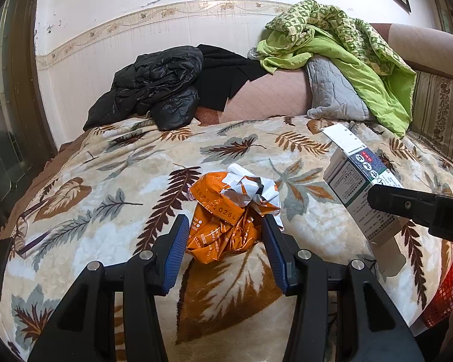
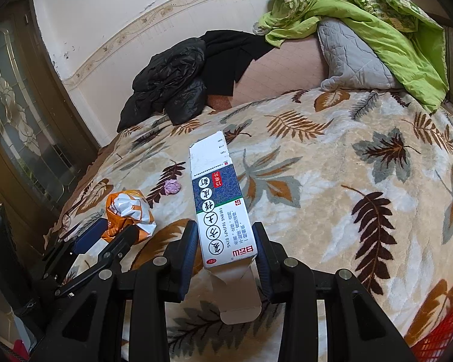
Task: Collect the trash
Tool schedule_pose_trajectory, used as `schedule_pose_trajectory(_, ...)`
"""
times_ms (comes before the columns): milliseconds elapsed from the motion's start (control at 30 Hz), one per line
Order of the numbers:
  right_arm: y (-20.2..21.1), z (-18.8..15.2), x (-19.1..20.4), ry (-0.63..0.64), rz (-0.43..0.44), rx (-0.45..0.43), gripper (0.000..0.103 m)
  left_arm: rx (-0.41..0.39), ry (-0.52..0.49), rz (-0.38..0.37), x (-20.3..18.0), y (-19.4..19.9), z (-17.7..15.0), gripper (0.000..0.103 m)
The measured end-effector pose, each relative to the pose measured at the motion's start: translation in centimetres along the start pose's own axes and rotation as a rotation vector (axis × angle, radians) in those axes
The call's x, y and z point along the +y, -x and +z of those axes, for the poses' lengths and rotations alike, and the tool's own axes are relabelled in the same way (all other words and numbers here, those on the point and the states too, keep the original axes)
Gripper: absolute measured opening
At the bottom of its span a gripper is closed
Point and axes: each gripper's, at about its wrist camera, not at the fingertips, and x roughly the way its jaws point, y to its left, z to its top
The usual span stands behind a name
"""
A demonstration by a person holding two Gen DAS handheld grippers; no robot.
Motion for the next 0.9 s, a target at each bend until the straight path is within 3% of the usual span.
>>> schedule_pose_trajectory(900, 0.07, 0.01, 0.04, 0.000, 0.001, -0.001, 0.039, 0.028, 0.008, -0.004, 0.67, -0.70, -0.31, 0.049)
